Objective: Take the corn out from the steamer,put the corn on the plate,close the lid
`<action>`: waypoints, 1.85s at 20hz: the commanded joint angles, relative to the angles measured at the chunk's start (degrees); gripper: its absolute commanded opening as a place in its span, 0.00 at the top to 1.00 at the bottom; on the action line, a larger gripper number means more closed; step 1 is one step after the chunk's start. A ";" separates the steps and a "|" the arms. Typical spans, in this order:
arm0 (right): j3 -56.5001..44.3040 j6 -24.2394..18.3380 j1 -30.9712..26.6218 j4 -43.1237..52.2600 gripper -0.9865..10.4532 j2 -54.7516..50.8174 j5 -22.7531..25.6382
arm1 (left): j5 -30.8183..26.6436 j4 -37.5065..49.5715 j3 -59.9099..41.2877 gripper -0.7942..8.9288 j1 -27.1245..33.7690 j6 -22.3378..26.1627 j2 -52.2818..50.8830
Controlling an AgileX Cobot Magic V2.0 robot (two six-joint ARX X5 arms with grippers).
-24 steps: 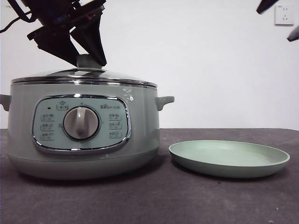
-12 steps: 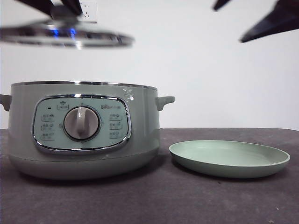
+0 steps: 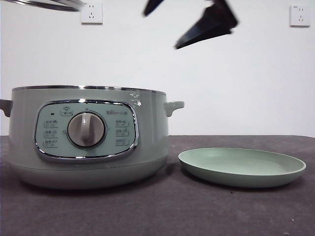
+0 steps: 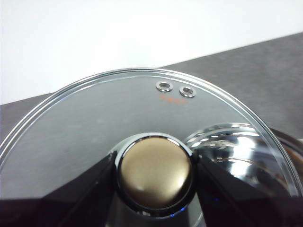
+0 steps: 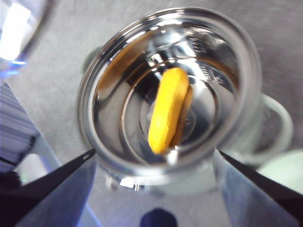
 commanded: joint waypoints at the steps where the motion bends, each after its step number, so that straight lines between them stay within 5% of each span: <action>1: 6.56 -2.64 3.13 -3.06 0.56 6.93 3.19 | -2.69 0.92 0.52 0.93 0.02 0.74 -2.97; 8: 30.95 -8.92 10.21 -14.34 0.59 30.73 13.49 | -3.63 -1.62 0.52 0.93 0.02 0.68 -7.34; 16: 34.32 -10.05 12.20 -13.68 0.59 42.91 18.16 | -3.56 -3.08 0.52 0.93 0.02 0.52 -7.32; 18: 34.32 -10.21 12.07 -13.64 0.74 44.44 18.18 | -3.56 -3.08 0.52 0.93 0.02 0.52 -7.32; 20: 34.32 -10.10 12.22 -13.07 0.93 44.70 21.00 | -3.56 -3.13 0.52 0.93 0.02 0.52 -7.32; 27: 34.99 -9.77 10.97 -20.94 0.92 29.24 23.96 | -2.05 -0.83 0.52 0.93 0.02 0.57 -3.63; 33: 34.97 -7.50 0.28 -44.61 0.92 17.77 23.96 | 13.81 9.35 0.52 0.93 0.00 0.42 6.05; 37: 34.18 -5.33 -6.88 -44.72 0.92 17.46 23.91 | 18.82 10.93 0.52 0.93 -0.09 -1.11 10.45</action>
